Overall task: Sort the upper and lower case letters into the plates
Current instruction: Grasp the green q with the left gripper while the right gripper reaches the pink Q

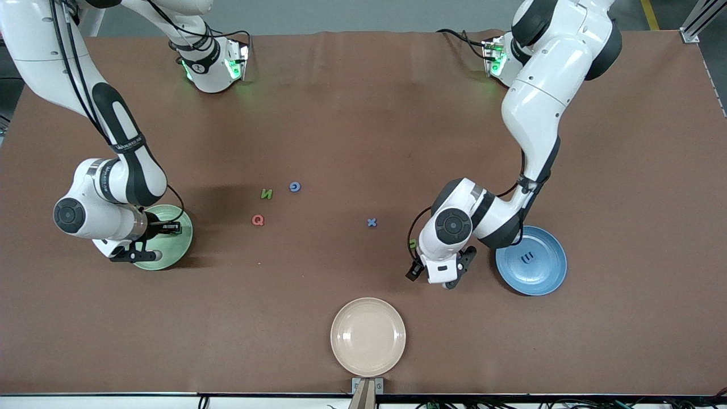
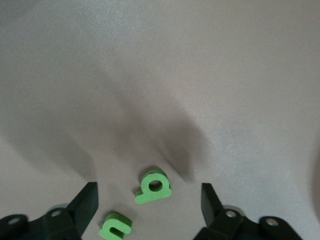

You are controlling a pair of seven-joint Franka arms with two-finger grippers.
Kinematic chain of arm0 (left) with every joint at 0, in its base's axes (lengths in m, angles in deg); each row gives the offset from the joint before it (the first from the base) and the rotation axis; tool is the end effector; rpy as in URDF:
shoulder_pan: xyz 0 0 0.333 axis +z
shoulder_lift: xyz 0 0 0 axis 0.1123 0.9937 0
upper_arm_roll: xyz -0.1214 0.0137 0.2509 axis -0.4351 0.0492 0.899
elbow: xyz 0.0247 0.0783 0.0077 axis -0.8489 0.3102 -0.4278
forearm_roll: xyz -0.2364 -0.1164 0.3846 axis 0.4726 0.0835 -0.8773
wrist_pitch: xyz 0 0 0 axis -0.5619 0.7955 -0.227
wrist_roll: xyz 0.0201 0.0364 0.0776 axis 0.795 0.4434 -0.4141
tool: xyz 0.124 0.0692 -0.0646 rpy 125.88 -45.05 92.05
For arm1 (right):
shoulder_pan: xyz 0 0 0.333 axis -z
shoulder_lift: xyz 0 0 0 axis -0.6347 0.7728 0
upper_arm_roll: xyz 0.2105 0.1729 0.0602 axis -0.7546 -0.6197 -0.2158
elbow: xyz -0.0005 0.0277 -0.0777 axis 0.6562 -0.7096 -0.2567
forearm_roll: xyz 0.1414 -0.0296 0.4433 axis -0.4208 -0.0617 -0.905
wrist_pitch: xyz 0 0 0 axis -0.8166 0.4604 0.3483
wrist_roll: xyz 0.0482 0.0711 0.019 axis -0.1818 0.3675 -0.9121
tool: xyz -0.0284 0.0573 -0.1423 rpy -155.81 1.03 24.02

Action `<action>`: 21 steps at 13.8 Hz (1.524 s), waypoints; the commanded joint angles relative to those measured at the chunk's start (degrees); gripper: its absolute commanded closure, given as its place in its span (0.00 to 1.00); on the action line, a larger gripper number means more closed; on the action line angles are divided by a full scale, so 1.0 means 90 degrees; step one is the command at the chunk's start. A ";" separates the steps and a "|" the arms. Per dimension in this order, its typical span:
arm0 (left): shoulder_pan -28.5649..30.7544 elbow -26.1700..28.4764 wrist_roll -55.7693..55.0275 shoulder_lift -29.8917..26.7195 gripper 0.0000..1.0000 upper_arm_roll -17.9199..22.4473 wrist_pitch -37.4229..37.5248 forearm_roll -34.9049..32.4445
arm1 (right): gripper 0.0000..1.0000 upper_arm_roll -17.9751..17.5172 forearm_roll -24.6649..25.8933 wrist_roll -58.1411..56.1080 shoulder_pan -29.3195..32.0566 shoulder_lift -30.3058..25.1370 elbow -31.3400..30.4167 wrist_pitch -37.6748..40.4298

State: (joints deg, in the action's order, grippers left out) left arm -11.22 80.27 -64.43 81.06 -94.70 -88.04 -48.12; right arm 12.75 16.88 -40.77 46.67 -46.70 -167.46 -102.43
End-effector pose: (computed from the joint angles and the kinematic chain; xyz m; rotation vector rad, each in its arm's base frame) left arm 0.6745 -0.4044 0.0775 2.7520 1.3908 -0.0452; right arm 0.6180 -0.0482 0.0516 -3.0756 -0.0182 0.2853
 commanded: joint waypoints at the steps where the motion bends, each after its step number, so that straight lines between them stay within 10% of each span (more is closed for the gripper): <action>1: -0.0185 -0.0325 -0.0008 0.0168 0.14 0.0072 0.0162 0.0120 | 0.00 -0.0143 0.0049 0.0007 0.0080 -0.0193 -0.0080 0.0116; 9: -0.0185 -0.0393 0.0041 0.0246 0.34 0.0169 0.0172 0.0120 | 0.00 -0.0163 -0.0009 0.3150 -0.1442 -0.0702 -0.0070 0.0587; 13: -0.0156 -0.0364 0.0070 0.0256 0.60 0.0169 0.0182 0.0139 | 0.00 -0.0163 -0.0029 0.4672 -0.2058 -0.0488 -0.0099 -0.0037; 18: -0.0156 -0.0325 0.0080 0.0266 0.64 0.0179 0.0172 0.0159 | 0.00 -0.0163 -0.0029 0.5377 -0.2322 -0.0302 -0.0509 -0.0887; 21: -0.0166 -0.0315 0.0070 0.0256 0.99 0.0179 0.0172 0.0159 | 0.00 -0.0163 -0.0029 0.5535 -0.2362 -0.0174 -0.0549 -0.1044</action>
State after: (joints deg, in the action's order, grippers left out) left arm -12.12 78.54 -64.41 82.77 -93.73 -87.28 -47.87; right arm 10.99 16.76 7.47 25.94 -47.93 -171.33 -110.77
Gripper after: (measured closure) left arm 0.714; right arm 0.000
